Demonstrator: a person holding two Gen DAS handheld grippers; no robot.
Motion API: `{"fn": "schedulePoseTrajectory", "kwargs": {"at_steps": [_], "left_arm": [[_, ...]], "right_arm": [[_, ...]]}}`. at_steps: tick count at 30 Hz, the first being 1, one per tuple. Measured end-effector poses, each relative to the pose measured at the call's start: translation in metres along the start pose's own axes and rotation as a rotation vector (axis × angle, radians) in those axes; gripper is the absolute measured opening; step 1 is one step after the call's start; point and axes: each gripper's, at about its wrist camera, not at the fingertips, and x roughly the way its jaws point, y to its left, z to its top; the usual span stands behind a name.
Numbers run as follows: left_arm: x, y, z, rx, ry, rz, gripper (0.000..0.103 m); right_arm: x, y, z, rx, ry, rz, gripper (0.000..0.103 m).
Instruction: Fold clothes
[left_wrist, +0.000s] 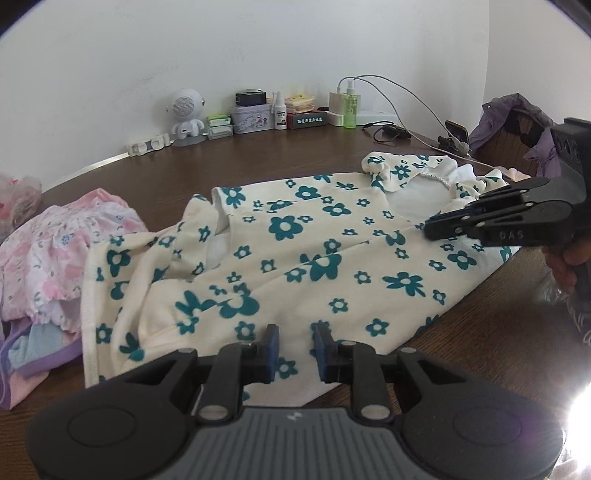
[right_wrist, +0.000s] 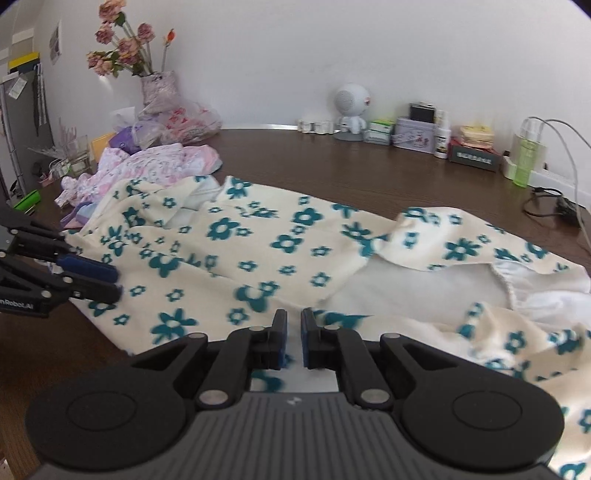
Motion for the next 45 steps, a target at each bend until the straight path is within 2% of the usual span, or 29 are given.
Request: {"fn": "schedulePoseTrajectory", "kwargs": {"at_steps": [1,2,4,9,12,16,24,32,39,42,45], "left_arm": [[-0.003,0.005,-0.002,-0.004,0.0,0.017,0.018],[-0.005,0.01,-0.004,-0.007,0.0,0.034,0.018],[-0.009,0.02,-0.006,-0.032,-0.004,0.05,0.015],[-0.012,0.038,-0.006,-0.071,-0.011,0.109,0.014],[-0.009,0.034,-0.005,-0.046,-0.002,0.135,0.014],[-0.006,0.023,-0.005,0.024,0.01,0.172,0.012],[-0.02,0.009,-0.016,0.106,0.038,0.22,0.009],[-0.062,-0.011,-0.051,0.074,0.04,0.225,0.009],[-0.069,-0.012,-0.052,0.035,0.042,0.215,0.01],[-0.072,-0.011,-0.051,0.029,0.031,0.207,0.013],[-0.086,-0.012,-0.047,0.006,-0.026,0.184,0.035]], "right_arm": [[-0.005,-0.015,-0.004,0.015,-0.002,-0.032,0.004],[-0.013,-0.031,-0.008,0.049,-0.012,-0.015,0.001],[-0.027,-0.051,-0.012,0.084,-0.014,-0.054,0.002],[-0.05,-0.088,-0.03,0.083,0.006,-0.231,0.004],[-0.051,-0.096,-0.042,0.098,-0.004,-0.241,0.004],[-0.046,-0.076,-0.044,-0.004,-0.001,-0.3,0.006],[-0.058,-0.047,-0.052,-0.13,0.023,-0.278,0.005],[-0.098,-0.037,-0.076,-0.116,0.044,-0.233,0.005],[-0.108,-0.034,-0.081,-0.093,0.045,-0.243,0.007],[-0.114,-0.035,-0.079,-0.072,0.023,-0.243,0.014],[-0.13,-0.037,-0.075,0.001,-0.046,-0.212,0.029]]}}
